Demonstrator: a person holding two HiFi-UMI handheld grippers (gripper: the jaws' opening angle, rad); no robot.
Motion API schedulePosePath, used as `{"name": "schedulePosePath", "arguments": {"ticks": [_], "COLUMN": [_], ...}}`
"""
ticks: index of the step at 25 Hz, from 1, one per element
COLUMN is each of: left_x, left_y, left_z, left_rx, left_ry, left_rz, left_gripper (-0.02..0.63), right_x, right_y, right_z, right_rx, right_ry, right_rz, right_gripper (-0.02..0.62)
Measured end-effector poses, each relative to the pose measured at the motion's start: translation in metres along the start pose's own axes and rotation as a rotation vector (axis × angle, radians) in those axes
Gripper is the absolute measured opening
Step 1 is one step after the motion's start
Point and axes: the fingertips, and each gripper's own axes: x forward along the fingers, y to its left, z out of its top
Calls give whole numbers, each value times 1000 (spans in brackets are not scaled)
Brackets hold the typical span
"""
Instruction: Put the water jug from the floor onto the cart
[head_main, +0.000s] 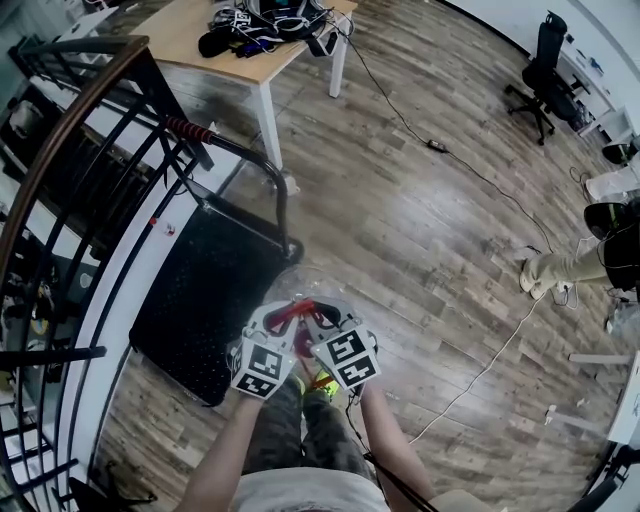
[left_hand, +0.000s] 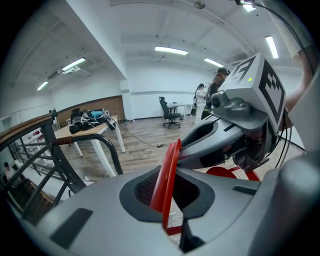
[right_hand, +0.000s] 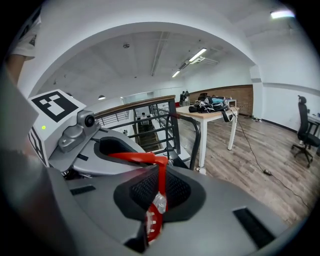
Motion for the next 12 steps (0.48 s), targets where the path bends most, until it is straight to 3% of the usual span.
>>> {"name": "schedulePosePath", "arguments": {"ticks": [12], "left_x": [-69], "left_y": [102], "left_z": [-28], "left_rx": [-60], "left_ry": [-36], "left_rz": [88], "left_gripper": [32], "right_x": [79], "right_y": [77], "right_z": [67], "right_rx": [-93], "right_ry": [7], "right_rz": [78], "right_gripper": [18]}}
